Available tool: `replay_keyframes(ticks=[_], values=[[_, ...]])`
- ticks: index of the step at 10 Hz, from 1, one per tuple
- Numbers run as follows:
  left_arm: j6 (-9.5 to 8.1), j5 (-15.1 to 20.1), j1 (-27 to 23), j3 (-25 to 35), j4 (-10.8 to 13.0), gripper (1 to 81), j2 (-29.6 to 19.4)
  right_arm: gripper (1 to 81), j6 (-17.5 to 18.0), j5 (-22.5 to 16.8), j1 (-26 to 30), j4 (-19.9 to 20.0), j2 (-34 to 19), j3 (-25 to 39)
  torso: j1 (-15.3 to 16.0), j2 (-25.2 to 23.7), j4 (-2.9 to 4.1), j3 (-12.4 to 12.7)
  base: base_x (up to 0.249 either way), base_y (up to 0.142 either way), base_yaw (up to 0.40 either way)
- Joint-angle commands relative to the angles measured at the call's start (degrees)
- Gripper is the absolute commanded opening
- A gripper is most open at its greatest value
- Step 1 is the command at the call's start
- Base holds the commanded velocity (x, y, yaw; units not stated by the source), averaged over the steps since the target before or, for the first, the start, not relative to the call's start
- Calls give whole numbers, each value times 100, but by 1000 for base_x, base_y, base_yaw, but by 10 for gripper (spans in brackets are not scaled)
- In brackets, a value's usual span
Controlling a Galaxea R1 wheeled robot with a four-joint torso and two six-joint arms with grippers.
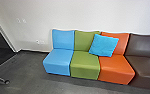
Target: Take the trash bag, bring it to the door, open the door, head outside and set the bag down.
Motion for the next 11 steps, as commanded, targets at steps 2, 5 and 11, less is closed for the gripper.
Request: replay_keyframes(ticks=[2,5,11], values=[[-15,388,-474,17,-178,811,-173,811,56,-357,399,87,-406,262,487,-763,0,0,0,0,0],[-49,397,-685,17,-205,811,-173,811,56,-357,399,87,-424,288,879,-1393,0,0,0,0,0],[-76,889,-1256,-10,-459,811,-208,811,56,-349,399,78,-468,297,1613,-2579,0,-776,0,0,0]])
